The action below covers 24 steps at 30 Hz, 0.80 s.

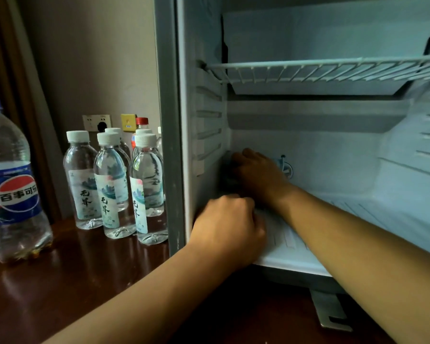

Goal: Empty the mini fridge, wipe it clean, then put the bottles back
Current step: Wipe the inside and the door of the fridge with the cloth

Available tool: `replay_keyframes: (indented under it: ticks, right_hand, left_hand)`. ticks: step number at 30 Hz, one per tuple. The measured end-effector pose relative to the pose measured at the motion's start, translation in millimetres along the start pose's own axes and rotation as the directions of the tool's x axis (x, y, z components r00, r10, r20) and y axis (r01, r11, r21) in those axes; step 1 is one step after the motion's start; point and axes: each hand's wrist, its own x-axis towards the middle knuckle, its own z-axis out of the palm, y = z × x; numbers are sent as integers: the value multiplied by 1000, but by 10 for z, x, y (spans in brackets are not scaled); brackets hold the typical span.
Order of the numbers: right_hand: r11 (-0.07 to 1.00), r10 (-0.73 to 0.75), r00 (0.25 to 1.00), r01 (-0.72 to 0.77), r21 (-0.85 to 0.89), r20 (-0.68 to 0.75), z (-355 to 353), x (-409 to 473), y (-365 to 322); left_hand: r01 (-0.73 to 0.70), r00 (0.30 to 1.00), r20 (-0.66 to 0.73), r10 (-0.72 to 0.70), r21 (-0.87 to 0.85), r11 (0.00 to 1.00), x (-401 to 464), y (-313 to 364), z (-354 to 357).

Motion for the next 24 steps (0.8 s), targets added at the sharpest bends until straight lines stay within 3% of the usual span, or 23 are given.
replay_keyframes:
  ticks: [6, 11, 14, 18, 24]
  right_hand:
    - [998, -14, 1000, 15, -62, 11, -20, -16, 32]
    - [977, 202, 942, -211, -6, -267, -89, -39, 57]
    - [966, 248, 919, -257, 11, -308, -85, -20, 91]
    - [972, 233, 961, -224, 75, -147, -91, -2, 65]
    - [993, 82, 985, -94, 73, 153, -126, -25, -6]
  left_hand:
    - [-16, 1000, -11, 16, -11, 1000, 1, 4, 9]
    - [6, 1000, 2, -6, -28, 1000, 3, -21, 16]
    - [4, 1000, 17, -4, -40, 999, 3, -29, 20]
    - [-18, 1000, -12, 17, -29, 999, 7, -28, 12]
    - [-47, 998, -39, 45, -29, 998, -14, -17, 7]
